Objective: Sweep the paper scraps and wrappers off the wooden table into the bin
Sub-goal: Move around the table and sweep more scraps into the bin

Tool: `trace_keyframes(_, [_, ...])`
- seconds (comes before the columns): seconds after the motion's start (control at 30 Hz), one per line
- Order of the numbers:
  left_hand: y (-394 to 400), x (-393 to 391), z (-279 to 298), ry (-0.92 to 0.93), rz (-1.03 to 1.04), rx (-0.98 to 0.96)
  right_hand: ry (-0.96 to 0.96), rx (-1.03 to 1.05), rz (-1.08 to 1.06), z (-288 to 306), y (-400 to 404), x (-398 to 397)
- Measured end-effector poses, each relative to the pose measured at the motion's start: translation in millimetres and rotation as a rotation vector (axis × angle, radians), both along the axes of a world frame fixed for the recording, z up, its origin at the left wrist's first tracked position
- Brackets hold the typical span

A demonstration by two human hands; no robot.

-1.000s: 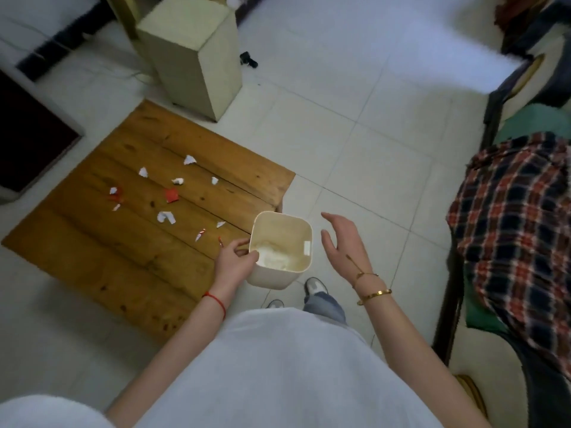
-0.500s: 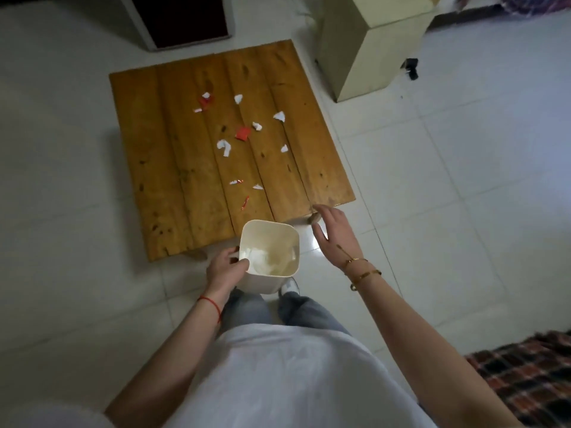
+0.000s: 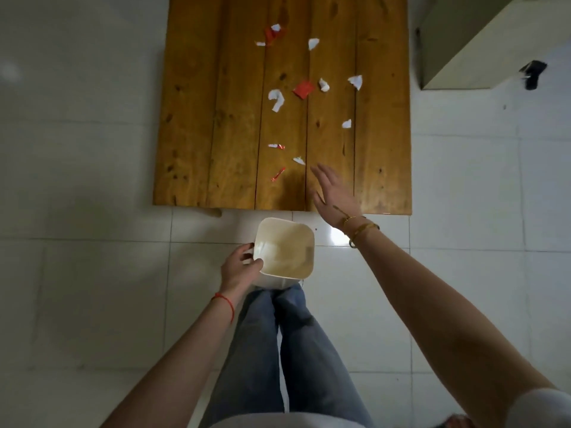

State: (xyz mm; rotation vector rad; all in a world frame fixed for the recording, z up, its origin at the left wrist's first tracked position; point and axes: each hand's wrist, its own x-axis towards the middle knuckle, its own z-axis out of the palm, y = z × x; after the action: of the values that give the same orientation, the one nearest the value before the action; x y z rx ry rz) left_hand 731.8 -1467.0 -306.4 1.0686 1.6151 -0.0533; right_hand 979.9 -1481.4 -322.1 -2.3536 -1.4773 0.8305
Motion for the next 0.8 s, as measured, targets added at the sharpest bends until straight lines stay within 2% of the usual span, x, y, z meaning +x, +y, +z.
trace_keyframes(0.43, [19.7, -4.4, -107.3, 0.067, 0.022, -0.036, -0.030, -0.011, 0.197, -110.5, 72.5, 5.4])
trace_keyframes(0.57, [21.2, -0.9, -121.4, 0.056, 0.045, -0.049, -0.090, 0.030, 0.255, -122.0, 66.1, -1.4])
trace_keyframes(0.8, [20.2, 8.9, -127.6, -0.006, 0.146, -0.097, -0.033, 0.051, 0.449, -121.3, 28.7, -18.6])
